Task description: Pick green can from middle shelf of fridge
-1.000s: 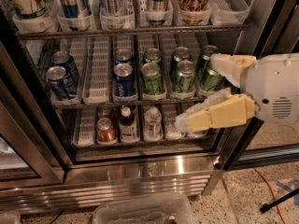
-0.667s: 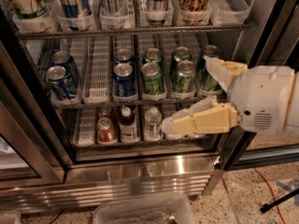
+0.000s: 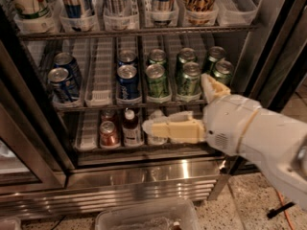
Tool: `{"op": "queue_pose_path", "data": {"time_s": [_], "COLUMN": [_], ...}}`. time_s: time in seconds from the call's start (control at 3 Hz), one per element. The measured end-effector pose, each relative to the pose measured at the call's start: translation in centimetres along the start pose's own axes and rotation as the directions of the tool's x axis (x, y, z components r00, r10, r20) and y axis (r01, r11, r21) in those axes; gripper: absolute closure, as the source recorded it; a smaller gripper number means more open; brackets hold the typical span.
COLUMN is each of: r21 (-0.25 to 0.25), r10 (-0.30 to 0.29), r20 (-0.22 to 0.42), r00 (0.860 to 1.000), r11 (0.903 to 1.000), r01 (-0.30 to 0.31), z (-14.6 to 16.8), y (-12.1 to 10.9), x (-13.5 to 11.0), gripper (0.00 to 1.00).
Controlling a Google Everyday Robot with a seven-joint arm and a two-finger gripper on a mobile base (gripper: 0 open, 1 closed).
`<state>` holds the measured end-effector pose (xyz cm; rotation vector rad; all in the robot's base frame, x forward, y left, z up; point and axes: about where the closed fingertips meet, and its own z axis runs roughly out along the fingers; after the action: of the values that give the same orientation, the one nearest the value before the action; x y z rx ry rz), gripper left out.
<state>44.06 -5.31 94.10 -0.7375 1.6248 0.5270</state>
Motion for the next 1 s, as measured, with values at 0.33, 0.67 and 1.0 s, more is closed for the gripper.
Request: {"op": "queue_pose_path", "data": {"time_s": [0.33, 0.67, 1.0], "r21": [0.063, 0.021, 0.021], "r10": [0.077, 0.045, 0.045], "r20": [0.093, 0.132, 0.132], "r00": [0.993, 0.990, 0.990], "r11": [0.9946, 0.9986, 0.9986], "r01": [-0.083, -0.048, -0.048], "z": [1.6, 3.5, 3.5], "y": [-1.4, 0.7, 0.7], "x": [1.2, 0.0, 0.0], "gripper": [0.00, 0.00, 0.00]}}
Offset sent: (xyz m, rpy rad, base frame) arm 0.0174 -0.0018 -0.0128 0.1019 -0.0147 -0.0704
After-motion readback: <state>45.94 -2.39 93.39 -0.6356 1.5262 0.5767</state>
